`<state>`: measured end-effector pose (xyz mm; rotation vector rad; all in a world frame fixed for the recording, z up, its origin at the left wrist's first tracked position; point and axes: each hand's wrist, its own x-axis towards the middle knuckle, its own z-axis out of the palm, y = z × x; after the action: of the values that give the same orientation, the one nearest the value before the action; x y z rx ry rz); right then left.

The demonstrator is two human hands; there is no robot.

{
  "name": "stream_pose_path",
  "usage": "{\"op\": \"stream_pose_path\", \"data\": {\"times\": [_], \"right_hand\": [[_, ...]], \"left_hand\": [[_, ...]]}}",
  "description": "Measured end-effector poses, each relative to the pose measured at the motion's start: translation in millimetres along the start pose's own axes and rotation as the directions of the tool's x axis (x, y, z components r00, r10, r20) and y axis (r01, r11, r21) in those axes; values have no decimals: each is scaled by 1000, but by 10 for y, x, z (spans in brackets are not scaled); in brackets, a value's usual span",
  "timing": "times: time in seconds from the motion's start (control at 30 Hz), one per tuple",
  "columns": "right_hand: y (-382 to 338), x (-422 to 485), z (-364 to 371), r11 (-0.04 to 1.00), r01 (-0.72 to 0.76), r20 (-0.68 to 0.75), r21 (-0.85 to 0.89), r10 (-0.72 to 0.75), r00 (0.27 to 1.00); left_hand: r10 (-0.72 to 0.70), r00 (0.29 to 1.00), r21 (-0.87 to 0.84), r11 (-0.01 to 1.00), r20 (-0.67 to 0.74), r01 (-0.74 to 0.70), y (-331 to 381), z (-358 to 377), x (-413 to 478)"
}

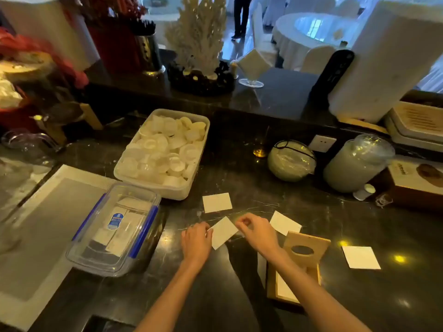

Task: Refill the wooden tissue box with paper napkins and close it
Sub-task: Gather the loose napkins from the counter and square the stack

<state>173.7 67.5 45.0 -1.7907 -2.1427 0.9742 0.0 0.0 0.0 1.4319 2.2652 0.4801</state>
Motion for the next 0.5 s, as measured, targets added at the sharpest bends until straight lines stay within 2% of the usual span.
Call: {"op": "stream_pose_path", "data": {"times": [0.2,0.33,0.5], "right_hand": [[-34,385,409,975,-122,93,-185,141,986],[40,446,615,961,-133,96,-244,161,982],[113,500,714,976,-147,76,-161,160,984]], "left_hand": [[-78,993,150,987,93,64,-12,225,213],[-108,988,222,972,109,82,-49,337,278],[-217,957,113,974,192,198,-102,365,387]]}}
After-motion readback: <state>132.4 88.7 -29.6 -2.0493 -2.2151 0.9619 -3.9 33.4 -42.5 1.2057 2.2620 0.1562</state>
